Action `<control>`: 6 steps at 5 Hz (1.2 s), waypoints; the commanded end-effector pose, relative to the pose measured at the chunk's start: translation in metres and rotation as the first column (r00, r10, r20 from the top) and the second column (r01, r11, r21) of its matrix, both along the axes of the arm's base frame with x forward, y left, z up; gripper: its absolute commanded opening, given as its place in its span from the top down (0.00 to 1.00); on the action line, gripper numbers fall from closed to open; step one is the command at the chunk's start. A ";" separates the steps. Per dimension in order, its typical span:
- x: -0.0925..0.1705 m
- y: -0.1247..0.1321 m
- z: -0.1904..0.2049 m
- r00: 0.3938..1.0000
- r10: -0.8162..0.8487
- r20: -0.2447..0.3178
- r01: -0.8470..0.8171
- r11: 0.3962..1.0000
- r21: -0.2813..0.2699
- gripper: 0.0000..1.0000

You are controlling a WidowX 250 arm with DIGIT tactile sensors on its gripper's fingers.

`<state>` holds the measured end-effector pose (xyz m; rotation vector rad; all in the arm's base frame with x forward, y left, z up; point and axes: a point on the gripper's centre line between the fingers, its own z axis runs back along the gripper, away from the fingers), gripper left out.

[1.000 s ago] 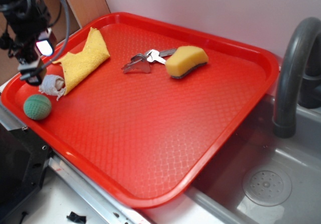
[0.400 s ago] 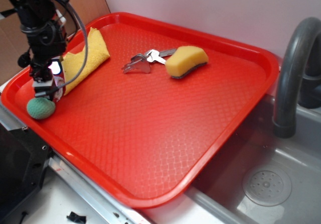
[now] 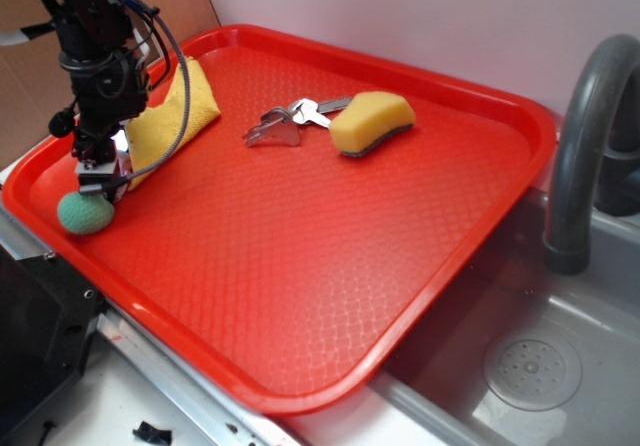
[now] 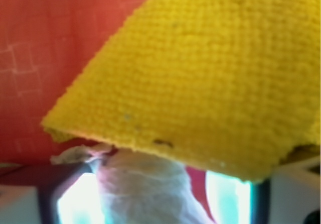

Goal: Grab the white paper.

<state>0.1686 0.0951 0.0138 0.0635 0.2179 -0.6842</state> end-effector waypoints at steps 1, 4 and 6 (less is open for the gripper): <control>0.000 -0.008 -0.001 1.000 -0.007 -0.023 0.007 1.000 0.009 1.00; 0.011 -0.046 0.133 0.699 0.636 0.327 -0.692 0.717 0.083 1.00; 0.012 -0.099 0.231 0.498 0.820 0.284 -0.827 0.547 -0.128 1.00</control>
